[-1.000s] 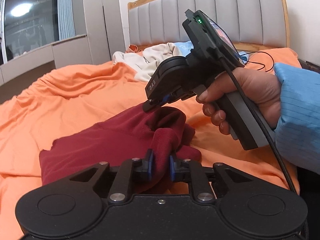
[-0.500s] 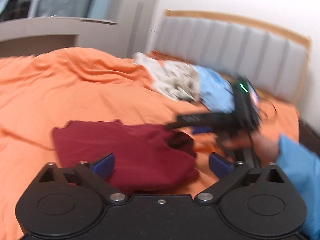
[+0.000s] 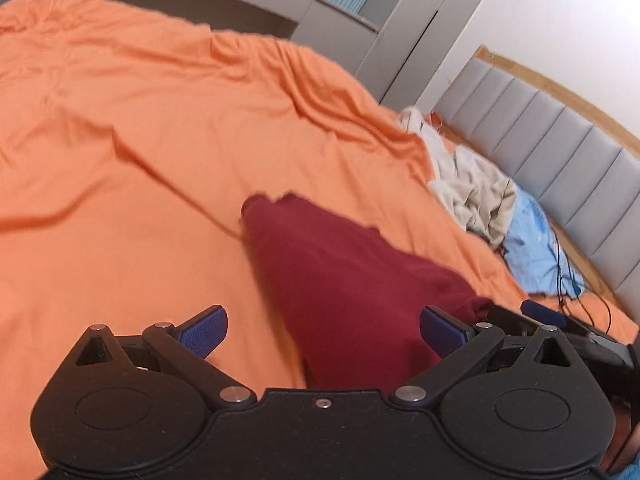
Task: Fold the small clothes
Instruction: 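Open both grippers and withdraw them from the folded shirt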
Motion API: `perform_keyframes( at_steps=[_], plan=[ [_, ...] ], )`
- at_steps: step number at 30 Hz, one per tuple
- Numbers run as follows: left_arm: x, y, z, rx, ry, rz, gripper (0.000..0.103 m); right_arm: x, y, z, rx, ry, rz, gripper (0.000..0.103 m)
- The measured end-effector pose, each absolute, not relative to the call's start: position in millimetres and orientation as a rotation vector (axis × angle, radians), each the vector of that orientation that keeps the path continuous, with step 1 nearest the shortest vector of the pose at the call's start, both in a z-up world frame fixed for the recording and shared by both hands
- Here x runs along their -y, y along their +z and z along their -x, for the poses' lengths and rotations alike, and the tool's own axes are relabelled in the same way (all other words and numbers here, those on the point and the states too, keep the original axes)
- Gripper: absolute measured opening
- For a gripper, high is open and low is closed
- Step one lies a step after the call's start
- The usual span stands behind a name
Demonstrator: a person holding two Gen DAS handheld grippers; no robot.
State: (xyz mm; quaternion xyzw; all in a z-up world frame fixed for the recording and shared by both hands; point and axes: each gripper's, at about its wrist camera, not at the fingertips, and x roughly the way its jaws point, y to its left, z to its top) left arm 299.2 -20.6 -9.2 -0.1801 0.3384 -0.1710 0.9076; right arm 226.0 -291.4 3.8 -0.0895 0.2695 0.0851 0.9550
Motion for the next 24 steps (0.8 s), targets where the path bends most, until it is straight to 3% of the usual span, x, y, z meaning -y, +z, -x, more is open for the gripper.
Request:
perform_keyframes(
  at_steps=[9,21,22,24],
  plan=[
    [27.1,-31.0,-288.4,-0.725,-0.369,0.270,0.102,316.6,-15.3,-229.0,-0.697,0.223,0.067,0.103],
    [26.2,-43.6,-284.6,-0.717,-0.373,0.269,0.103,396.9,9.7,-253.0,-0.570,0.167,-0.337,0.103],
    [26.5,-44.2,-284.5,-0.716,-0.374,0.267,0.103,401.4,9.7,-260.4,-0.566,0.162,-0.360,0.102],
    [27.6,-45.0,-284.8,-0.716,-0.375,0.265,0.103,408.4,9.8,-276.1,-0.558,0.157,-0.388,0.091]
  ],
)
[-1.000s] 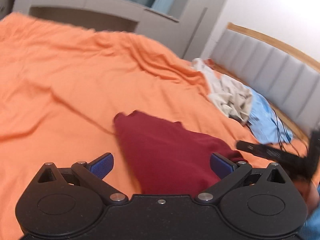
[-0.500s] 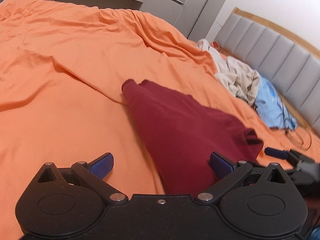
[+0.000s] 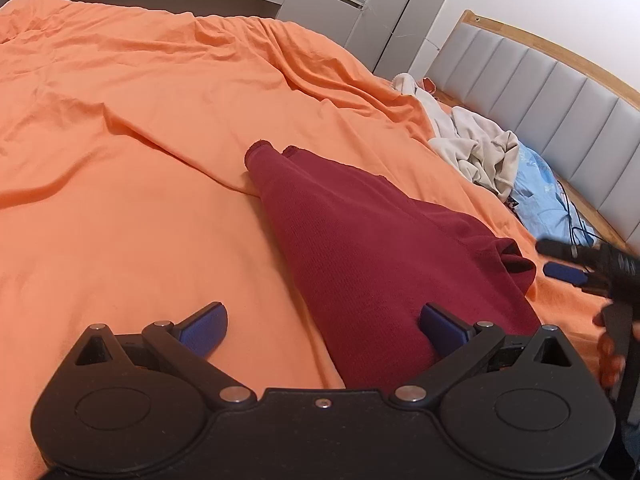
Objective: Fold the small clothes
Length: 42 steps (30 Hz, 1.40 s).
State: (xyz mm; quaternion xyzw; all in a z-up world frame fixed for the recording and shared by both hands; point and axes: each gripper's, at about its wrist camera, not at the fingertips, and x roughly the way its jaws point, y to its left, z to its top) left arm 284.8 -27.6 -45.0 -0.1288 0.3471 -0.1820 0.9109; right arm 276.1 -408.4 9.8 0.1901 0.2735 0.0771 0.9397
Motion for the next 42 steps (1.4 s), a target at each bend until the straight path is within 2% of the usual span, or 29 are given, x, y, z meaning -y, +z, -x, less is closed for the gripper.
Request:
perform_keyframes(
  at_steps=[1,3,5,6,11,12,22,42],
  plan=[
    [27.8,-45.2,-284.7,-0.716,-0.376,0.266,0.103,411.0,8.0,-283.3,-0.557,0.157,-0.400,0.079],
    [27.1,-45.7,-284.5,-0.716,-0.377,0.267,0.103,409.8,1.2,-299.5,-0.584,0.153,-0.418,0.071],
    [27.1,-45.9,-284.3,-0.714,-0.378,0.268,0.103,406.3,-6.0,-311.7,-0.616,0.158,-0.410,0.054],
    [27.2,-46.1,-284.6,-0.714,-0.378,0.268,0.103,402.8,-9.2,-317.3,-0.630,0.164,-0.398,0.050],
    [27.9,-46.7,-284.6,-0.712,-0.377,0.266,0.103,390.0,-20.2,-322.6,-0.696,0.187,-0.374,0.011],
    [28.1,-46.8,-284.7,-0.712,-0.378,0.265,0.103,390.0,-19.8,-320.9,-0.705,0.179,-0.365,0.009],
    [29.0,-47.1,-285.3,-0.713,-0.389,0.252,0.103,391.5,-19.9,-299.8,-0.721,0.137,-0.303,0.007],
    [28.8,-47.6,-285.6,-0.713,-0.390,0.253,0.103,391.8,-19.8,-302.9,-0.728,0.141,-0.298,0.011]
  ],
)
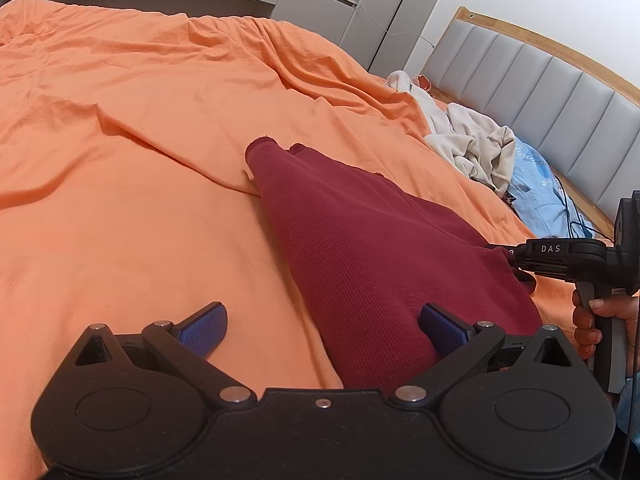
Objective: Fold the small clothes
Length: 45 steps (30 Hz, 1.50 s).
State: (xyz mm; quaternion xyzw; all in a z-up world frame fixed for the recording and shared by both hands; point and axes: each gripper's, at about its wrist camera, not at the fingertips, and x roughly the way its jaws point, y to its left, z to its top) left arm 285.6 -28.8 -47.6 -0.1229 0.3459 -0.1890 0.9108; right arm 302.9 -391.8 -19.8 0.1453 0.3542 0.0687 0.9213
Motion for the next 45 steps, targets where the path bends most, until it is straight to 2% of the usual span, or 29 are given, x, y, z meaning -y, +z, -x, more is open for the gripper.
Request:
perform_keyframes(
  at_steps=[4,6,8,11,14,22,28,30,32,35,38,45],
  plan=[
    [28.8,-47.7,-285.6,-0.713,-0.390,0.254,0.103,391.5,-20.0,-303.1,-0.727,0.141,-0.298,0.013],
    [28.8,-47.7,-285.6,-0.713,-0.390,0.254,0.103,392.6,-20.4,-303.3,-0.727,0.135,-0.303,0.021],
    [28.8,-47.8,-285.6,-0.713,-0.389,0.254,0.103,394.1,-19.8,-303.1,-0.728,0.127,-0.308,0.040],
    [28.8,-47.9,-285.6,-0.713,-0.389,0.254,0.103,399.8,-18.7,-302.0,-0.717,0.122,-0.340,0.061],
    [28.8,-48.0,-285.6,-0.713,-0.389,0.254,0.103,407.4,-17.9,-302.1,-0.694,0.138,-0.396,0.073],
    [28.9,-48.1,-285.6,-0.713,-0.389,0.254,0.103,406.9,-34.9,-333.0,-0.728,0.164,-0.465,0.072],
    [29.1,-48.6,-286.3,-0.716,-0.391,0.254,0.103,396.6,-39.3,-335.1,-0.740,0.241,-0.474,0.063],
    [29.9,-48.8,-288.2,-0.722,-0.392,0.252,0.103,393.6,-37.9,-334.2,-0.739,0.234,-0.453,0.057],
    [31.6,-49.2,-290.3,-0.728,-0.393,0.245,0.103,392.1,-38.5,-334.5,-0.746,0.220,-0.441,0.043],
    [33.3,-50.3,-294.2,-0.739,-0.396,0.243,0.103,390.8,-39.1,-332.8,-0.747,0.207,-0.421,0.036],
    [33.1,-48.7,-298.4,-0.753,-0.403,0.255,0.103,385.3,-35.9,-328.1,-0.727,0.207,-0.378,0.031],
    [22.7,-42.2,-309.1,-0.745,-0.437,0.342,0.102,380.8,-35.4,-326.0,-0.726,0.210,-0.345,0.031]
  ],
)
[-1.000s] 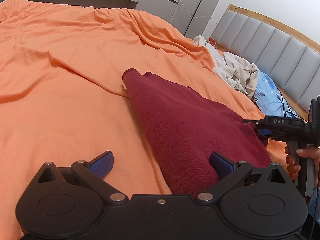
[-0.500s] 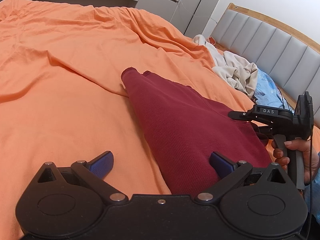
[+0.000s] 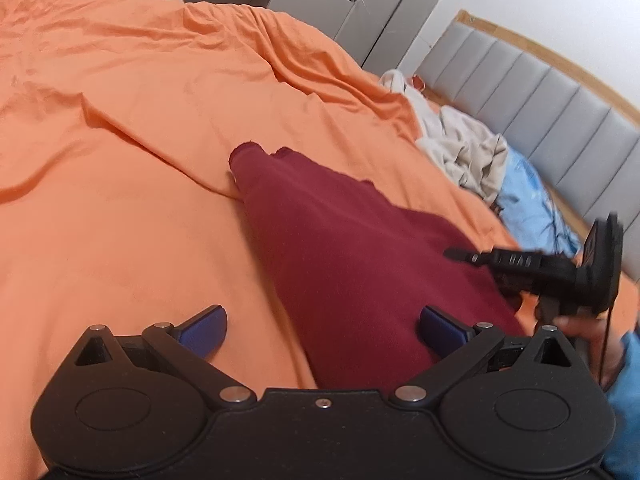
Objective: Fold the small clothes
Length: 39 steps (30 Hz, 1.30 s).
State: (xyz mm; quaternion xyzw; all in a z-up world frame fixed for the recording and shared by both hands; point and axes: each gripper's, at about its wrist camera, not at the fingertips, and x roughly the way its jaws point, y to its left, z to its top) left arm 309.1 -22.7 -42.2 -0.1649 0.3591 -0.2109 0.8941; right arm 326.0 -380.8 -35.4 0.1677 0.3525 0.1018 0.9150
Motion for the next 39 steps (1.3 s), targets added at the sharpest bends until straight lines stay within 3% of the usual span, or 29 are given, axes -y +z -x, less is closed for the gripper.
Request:
perform_keyframes(
  at_steps=[12,20,22,29,33,39],
  plan=[
    [-1.4,-60.9,-331.5,-0.747,-0.461,0.621,0.102,378.1,-38.9,-327.1,-0.741,0.195,-0.326,0.033],
    [14.8,-61.8,-340.0,-0.796,-0.472,0.549,0.077,374.3,-38.8,-326.0,-0.733,0.184,-0.307,0.032],
    [17.3,-62.6,-343.6,-0.814,-0.488,0.557,0.064,373.3,-37.9,-324.7,-0.727,0.183,-0.300,0.030],
    [33.4,-48.8,-341.9,-0.812,-0.422,0.445,0.049,365.4,-26.8,-316.2,-0.669,0.178,-0.248,0.018],
    [47.6,-32.4,-335.7,-0.763,-0.397,0.322,0.039,362.8,-17.2,-309.1,-0.618,0.183,-0.244,0.017],
    [57.7,-12.6,-328.3,-0.702,-0.397,0.233,0.035,355.7,0.8,-299.4,-0.535,0.205,-0.255,0.016]
  ],
)
